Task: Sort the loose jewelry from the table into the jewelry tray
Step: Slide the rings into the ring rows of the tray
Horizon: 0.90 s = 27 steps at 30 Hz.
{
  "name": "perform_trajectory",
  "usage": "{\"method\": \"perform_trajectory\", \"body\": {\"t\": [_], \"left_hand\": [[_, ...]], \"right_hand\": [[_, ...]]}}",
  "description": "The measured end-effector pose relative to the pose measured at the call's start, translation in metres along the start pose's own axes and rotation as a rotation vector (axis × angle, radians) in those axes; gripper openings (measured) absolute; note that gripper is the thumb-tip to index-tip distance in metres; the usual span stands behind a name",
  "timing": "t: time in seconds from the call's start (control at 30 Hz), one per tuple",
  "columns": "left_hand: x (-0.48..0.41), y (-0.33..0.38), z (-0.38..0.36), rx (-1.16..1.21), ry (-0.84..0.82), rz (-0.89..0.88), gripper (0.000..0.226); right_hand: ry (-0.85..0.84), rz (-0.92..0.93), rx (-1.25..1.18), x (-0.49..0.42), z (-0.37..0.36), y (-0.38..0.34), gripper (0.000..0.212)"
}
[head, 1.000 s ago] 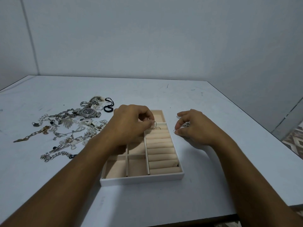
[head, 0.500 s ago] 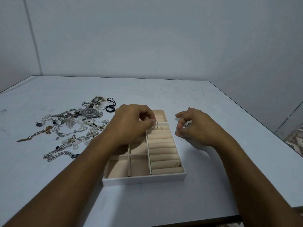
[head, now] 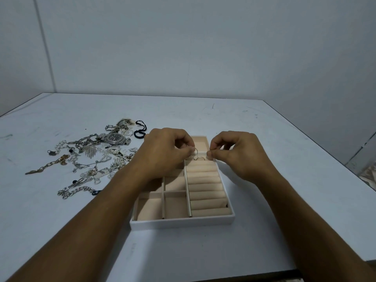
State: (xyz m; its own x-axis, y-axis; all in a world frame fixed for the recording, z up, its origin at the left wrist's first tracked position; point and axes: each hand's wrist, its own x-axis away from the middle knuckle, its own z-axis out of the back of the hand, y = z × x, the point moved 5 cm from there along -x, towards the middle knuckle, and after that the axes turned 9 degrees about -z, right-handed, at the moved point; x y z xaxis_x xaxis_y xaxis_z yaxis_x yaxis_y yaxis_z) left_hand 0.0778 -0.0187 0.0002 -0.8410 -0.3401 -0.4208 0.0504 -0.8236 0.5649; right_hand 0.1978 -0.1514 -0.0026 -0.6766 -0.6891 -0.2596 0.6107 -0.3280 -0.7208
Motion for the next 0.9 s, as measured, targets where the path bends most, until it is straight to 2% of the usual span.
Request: {"method": "perform_trajectory", "body": {"t": [0.2, 0.9], "left_hand": [[0.0004, 0.0007, -0.0004, -0.003, -0.003, -0.006, 0.003], [0.0007, 0.0006, -0.0011, -0.009, -0.016, -0.003, 0.003]], "right_hand": [[-0.029, 0.017, 0.108, 0.0011, -0.0062, -0.0009, 0.018], [-0.083, -0.007, 0.152, 0.0017, -0.0047, -0.0004, 0.018]]}}
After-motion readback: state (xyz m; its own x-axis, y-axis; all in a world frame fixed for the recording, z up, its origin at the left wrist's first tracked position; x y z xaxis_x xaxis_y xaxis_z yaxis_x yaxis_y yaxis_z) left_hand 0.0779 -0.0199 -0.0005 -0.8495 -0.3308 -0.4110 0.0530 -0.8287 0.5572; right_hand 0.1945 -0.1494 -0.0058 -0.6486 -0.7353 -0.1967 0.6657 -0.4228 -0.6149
